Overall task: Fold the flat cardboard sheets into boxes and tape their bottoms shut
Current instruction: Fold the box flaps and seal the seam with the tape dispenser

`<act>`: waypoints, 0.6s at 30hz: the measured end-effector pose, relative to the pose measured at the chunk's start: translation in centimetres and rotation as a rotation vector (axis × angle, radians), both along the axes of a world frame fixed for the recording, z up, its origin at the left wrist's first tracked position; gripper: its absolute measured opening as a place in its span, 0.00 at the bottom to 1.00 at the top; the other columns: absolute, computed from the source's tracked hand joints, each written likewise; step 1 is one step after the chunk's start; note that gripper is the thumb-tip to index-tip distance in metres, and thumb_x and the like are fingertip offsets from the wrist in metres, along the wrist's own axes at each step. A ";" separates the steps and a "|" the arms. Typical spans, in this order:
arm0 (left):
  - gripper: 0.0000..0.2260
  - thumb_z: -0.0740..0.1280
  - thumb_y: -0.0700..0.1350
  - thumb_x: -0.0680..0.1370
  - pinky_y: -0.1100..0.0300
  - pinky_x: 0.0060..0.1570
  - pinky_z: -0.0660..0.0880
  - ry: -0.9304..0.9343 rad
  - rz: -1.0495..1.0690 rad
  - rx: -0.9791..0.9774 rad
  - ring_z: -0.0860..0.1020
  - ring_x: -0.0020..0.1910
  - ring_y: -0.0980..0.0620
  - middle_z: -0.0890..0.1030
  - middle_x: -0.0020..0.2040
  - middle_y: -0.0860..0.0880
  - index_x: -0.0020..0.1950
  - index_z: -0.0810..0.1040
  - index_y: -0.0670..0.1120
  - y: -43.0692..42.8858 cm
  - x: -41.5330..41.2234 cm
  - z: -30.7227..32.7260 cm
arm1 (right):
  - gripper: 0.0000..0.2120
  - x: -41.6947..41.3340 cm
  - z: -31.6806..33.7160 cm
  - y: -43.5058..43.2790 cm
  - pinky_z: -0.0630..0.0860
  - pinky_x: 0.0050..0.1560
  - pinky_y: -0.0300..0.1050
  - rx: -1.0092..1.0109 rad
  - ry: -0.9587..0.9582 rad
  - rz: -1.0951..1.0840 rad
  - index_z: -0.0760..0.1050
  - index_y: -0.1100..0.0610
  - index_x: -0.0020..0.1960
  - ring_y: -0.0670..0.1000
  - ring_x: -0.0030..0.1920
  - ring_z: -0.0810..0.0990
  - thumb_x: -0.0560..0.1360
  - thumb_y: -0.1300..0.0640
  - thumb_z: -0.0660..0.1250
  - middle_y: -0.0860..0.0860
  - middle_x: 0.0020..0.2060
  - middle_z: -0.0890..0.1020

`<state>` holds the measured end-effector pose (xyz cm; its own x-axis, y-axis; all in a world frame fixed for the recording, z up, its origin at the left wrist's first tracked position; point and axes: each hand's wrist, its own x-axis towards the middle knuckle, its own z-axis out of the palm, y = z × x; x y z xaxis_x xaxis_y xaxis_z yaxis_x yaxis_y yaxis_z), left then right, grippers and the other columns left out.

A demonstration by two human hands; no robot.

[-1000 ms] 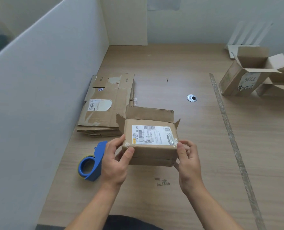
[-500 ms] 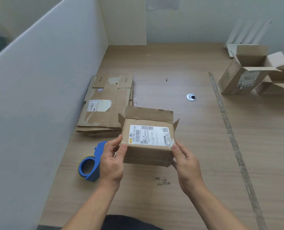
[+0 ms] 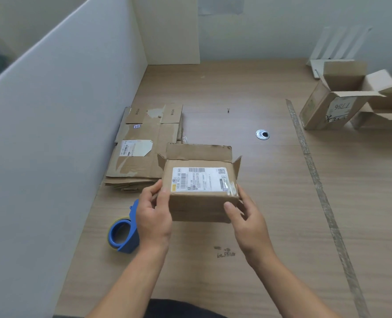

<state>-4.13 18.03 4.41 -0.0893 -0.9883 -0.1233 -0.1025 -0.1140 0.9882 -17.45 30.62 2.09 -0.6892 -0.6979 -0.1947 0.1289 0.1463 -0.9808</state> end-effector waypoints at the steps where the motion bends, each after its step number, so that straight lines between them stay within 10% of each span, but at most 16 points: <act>1: 0.07 0.67 0.47 0.81 0.68 0.50 0.73 -0.003 -0.020 0.008 0.78 0.46 0.69 0.81 0.49 0.60 0.57 0.79 0.56 -0.3 0.1 0.1 | 0.25 -0.1 0.0 0.1 0.74 0.65 0.41 -0.021 0.010 0.013 0.68 0.48 0.75 0.40 0.65 0.76 0.79 0.59 0.67 0.42 0.66 0.77; 8: 0.19 0.62 0.34 0.81 0.56 0.65 0.74 0.088 -0.338 0.049 0.77 0.65 0.55 0.81 0.64 0.52 0.70 0.72 0.49 -2.4 2.1 -0.1 | 0.29 -0.6 0.2 0.1 0.75 0.60 0.37 -0.099 -0.056 -0.049 0.65 0.42 0.72 0.39 0.62 0.78 0.79 0.66 0.66 0.41 0.63 0.79; 13: 0.30 0.66 0.42 0.75 0.68 0.59 0.73 -0.028 -0.603 0.011 0.75 0.64 0.65 0.77 0.67 0.61 0.77 0.66 0.54 -2.0 3.3 0.4 | 0.25 -1.6 0.0 0.3 0.75 0.56 0.31 -0.107 -0.136 -0.128 0.67 0.49 0.73 0.40 0.59 0.80 0.79 0.64 0.66 0.44 0.59 0.82; 18: 0.27 0.70 0.49 0.73 0.61 0.63 0.73 -0.143 -0.571 -0.031 0.73 0.67 0.63 0.76 0.64 0.68 0.69 0.68 0.65 -1.2 3.2 -0.1 | 0.10 -2.1 -0.6 0.3 0.79 0.57 0.51 -0.060 -0.120 -0.242 0.79 0.52 0.59 0.47 0.48 0.84 0.79 0.57 0.67 0.50 0.48 0.86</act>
<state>-0.93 16.84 4.32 -0.5931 -0.7920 -0.1451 -0.2720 0.0275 0.9619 -19.60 30.95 1.53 -0.8118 -0.5286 -0.2482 0.2689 0.0388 -0.9624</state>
